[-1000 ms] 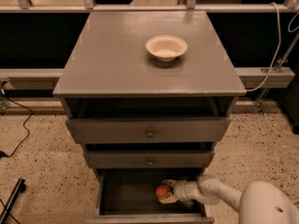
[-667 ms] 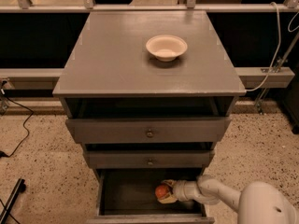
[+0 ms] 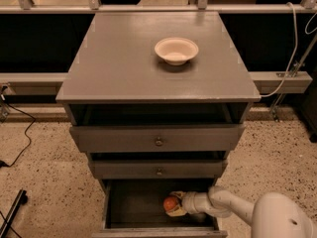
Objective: Place apple into bottom drawer
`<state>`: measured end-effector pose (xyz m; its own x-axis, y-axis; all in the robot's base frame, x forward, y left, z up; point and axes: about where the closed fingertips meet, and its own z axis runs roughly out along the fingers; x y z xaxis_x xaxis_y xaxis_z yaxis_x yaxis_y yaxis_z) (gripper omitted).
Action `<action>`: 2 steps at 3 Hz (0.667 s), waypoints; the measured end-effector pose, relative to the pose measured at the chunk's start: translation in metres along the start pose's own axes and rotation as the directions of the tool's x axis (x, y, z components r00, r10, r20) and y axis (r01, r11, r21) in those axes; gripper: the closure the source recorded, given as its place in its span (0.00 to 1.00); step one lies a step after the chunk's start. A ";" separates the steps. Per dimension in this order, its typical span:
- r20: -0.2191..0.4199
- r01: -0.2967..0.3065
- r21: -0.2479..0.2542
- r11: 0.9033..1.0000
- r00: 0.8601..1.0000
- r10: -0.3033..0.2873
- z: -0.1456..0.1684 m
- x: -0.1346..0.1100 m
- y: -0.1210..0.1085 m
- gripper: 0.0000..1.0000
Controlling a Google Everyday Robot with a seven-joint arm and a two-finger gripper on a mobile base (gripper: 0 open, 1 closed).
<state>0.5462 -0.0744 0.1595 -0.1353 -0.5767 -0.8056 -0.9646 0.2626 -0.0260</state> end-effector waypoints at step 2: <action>0.003 -0.001 -0.006 1.000 1.000 0.001 0.004 -0.001 0.003 0.00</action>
Offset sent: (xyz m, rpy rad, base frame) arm -0.0009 0.0019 -0.0006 0.0017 0.0017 0.0021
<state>0.5443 -0.0702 0.1582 -0.1356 -0.5744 -0.8073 -0.9658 0.2583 -0.0216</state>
